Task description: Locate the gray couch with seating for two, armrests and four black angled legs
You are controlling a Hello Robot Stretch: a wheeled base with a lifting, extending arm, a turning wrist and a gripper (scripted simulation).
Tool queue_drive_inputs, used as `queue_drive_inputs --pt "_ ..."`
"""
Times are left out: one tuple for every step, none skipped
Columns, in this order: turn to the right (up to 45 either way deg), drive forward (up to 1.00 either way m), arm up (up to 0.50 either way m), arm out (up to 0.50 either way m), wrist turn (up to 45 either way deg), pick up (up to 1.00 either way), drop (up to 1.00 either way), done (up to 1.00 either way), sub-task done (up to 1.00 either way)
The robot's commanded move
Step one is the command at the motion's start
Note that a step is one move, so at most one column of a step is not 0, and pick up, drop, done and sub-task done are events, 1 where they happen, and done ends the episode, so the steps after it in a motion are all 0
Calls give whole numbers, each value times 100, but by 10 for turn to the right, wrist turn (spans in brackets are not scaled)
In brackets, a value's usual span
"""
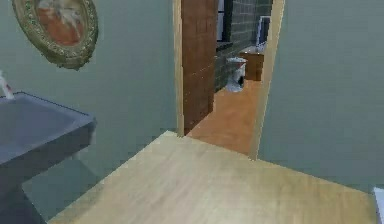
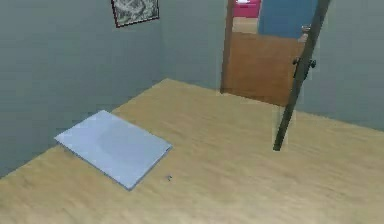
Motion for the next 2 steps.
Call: queue_drive_inputs --pt "0 100 0 0 0 0 0 0 0" --pt "30 0 0 0 0 0 0 0 0"
